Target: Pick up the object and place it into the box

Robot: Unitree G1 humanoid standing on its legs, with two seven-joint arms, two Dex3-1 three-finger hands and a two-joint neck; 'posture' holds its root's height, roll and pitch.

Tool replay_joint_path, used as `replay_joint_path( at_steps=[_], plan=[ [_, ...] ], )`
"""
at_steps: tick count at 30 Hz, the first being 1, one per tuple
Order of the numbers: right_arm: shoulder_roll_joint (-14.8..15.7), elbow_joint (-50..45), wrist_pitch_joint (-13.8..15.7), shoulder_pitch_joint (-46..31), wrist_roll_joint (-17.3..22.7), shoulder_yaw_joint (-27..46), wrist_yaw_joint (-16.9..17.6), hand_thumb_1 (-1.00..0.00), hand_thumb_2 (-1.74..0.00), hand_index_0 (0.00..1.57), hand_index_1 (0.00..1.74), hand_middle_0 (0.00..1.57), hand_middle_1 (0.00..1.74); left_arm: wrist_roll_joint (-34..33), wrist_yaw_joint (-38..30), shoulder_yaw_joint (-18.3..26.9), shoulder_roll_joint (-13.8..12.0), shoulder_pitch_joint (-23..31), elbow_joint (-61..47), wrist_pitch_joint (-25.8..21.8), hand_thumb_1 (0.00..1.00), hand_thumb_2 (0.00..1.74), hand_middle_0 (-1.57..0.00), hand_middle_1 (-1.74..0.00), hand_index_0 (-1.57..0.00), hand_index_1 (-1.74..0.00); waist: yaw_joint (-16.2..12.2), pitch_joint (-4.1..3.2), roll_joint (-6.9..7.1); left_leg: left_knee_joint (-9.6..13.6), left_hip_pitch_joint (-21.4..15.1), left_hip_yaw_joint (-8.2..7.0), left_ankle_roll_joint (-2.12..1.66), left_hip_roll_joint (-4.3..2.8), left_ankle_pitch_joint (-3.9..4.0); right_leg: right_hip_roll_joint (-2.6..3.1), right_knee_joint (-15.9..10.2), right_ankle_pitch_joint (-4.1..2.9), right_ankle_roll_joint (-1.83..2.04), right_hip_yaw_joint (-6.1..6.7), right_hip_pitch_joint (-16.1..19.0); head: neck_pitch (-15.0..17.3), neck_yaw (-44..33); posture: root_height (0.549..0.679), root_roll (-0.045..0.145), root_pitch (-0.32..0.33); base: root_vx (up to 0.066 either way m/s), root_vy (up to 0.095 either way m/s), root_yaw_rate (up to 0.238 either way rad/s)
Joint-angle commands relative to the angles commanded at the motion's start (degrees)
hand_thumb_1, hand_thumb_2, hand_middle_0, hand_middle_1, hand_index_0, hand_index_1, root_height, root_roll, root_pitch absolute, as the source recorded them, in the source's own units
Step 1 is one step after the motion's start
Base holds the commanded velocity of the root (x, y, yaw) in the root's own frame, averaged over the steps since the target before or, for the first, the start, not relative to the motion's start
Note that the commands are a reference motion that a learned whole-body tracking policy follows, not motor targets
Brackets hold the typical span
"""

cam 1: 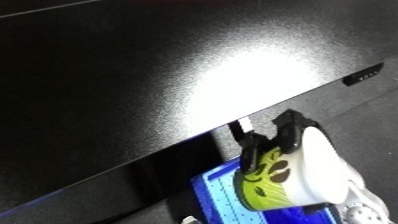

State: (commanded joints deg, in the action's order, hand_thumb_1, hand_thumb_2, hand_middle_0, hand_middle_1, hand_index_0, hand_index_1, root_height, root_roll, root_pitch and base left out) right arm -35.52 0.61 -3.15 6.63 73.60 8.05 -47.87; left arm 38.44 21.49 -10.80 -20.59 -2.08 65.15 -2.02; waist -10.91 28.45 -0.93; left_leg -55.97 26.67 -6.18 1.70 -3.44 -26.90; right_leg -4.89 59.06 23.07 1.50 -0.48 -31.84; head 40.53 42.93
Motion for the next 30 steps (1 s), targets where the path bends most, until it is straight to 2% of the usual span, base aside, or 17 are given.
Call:
replay_joint_path(
  at_steps=[3,5,9,11,14,20,23,25,30],
  plan=[
    [-0.6,6.2,-3.0,-2.7,-2.5,0.7,-6.4,-1.0,-1.74,1.57,1.74,1.57,1.74,0.0,0.6,0.2,-0.4,0.1,-0.3,0.5,0.0,0.0,0.0,0.0,0.0,0.0,-0.3,0.16,-0.41,-0.2,-0.1,-0.32,0.13,0.3,-0.51,0.3,0.4,0.36,-0.14,0.15,-0.2,0.6,2.2,0.603,0.057,-0.019,0.005,0.034,-0.071],
    [-0.7,10.5,-4.4,-4.2,-3.3,0.8,-8.7,-1.0,-1.74,1.57,1.74,1.57,1.74,-0.2,1.1,0.3,-0.5,0.0,0.0,0.4,0.0,0.0,0.0,0.0,0.0,0.0,-0.5,0.28,-0.67,-0.3,-0.2,-0.43,0.23,0.49,-0.69,0.43,0.6,0.58,-0.24,0.22,-0.3,0.7,2.9,0.603,0.057,-0.02,0.005,0.02,-0.059],
    [0.1,19.2,-6.4,-6.5,-4.4,0.0,-10.7,-1.0,-1.74,1.57,1.74,1.57,1.74,-0.3,1.5,0.2,-0.7,-0.5,0.6,0.3,0.0,0.0,0.0,0.0,0.0,0.0,-0.8,0.55,-1.22,-0.4,-0.1,-0.55,0.55,1.01,-0.82,0.66,0.9,0.82,-0.43,0.33,-0.7,1.1,3.8,0.601,0.057,-0.019,-0.007,0.009,-0.053],
    [0.6,23.5,-8.0,-7.4,-6.4,-0.6,-10.0,-1.0,-1.74,1.57,1.74,1.57,1.74,-0.4,1.3,0.3,-0.9,-1.0,0.6,0.7,0.0,0.0,0.0,0.0,0.0,0.0,-0.9,0.78,-1.51,-0.8,0.3,-0.62,0.63,1.23,-0.9,0.7,1.2,0.79,-0.46,0.35,-1.1,1.1,4.3,0.6,0.057,-0.019,-0.031,0.002,-0.056],
    [0.8,30.6,-8.9,-8.1,-10.6,-2.1,-5.9,-1.0,-1.74,1.57,1.74,1.57,1.74,-0.6,1.4,0.5,-1.2,-1.7,1.3,0.9,0.0,0.0,0.0,0.0,0.0,0.0,-0.9,1.15,-1.89,-1.6,0.9,-0.7,0.77,1.46,-1.1,0.71,1.6,0.69,-0.49,0.32,-1.8,1.3,4.7,0.598,0.058,-0.019,-0.033,-0.003,-0.085],
    [-1.1,45.5,-2.8,-4.0,-16.6,-4.5,7.2,-1.0,-1.74,1.57,1.74,1.57,1.74,-1.0,1.9,-0.2,-1.4,-3.0,2.7,0.2,0.0,0.0,0.0,0.0,0.0,0.0,-0.2,1.34,-2.4,-2.4,1.9,-0.58,1.38,1.76,-1.2,1.03,1.8,0.38,-0.76,0.11,-2.6,2.0,7.4,0.597,0.056,-0.014,-0.027,-0.017,-0.062],
    [-2.4,53.1,0.4,0.1,-20.2,-5.0,13.9,-0.85,-1.48,1.33,1.48,1.33,1.48,-1.4,1.8,-0.8,-1.3,-3.9,2.7,0.2,0.0,0.0,0.0,0.0,0.0,0.0,0.5,1.35,-2.91,-2.7,2.3,-0.43,1.66,1.96,-1.22,1.08,1.8,0.27,-0.97,0.03,-2.9,1.8,8.4,0.596,0.055,-0.012,-0.028,-0.028,0.012],
    [-2.8,56.5,1.6,2.5,-22.2,-5.6,17.2,-0.75,-1.3,1.18,1.3,1.18,1.3,-1.6,1.5,-1.3,-1.2,-4.5,2.7,0.5,0.0,0.0,0.0,0.0,0.0,0.0,0.9,1.35,-3.23,-2.8,2.5,-0.31,1.84,2.16,-1.2,1.16,1.8,0.23,-1.16,0.08,-3.0,1.7,9.2,0.596,0.056,-0.01,-0.028,-0.024,0.038],
    [-2.8,60.8,1.7,7.3,-25.5,-7.0,23.5,-0.5,-0.87,0.79,0.87,0.79,0.87,-2.3,1.3,-2.1,-0.7,-5.8,3.2,1.0,0.0,0.0,0.0,0.0,0.0,0.0,1.5,1.35,-3.87,-3.2,3.1,-0.11,2.09,2.63,-1.01,1.45,2.0,0.34,-1.77,0.11,-3.4,1.2,10.7,0.596,0.059,-0.007,-0.026,-0.02,0.048]
  ],
)
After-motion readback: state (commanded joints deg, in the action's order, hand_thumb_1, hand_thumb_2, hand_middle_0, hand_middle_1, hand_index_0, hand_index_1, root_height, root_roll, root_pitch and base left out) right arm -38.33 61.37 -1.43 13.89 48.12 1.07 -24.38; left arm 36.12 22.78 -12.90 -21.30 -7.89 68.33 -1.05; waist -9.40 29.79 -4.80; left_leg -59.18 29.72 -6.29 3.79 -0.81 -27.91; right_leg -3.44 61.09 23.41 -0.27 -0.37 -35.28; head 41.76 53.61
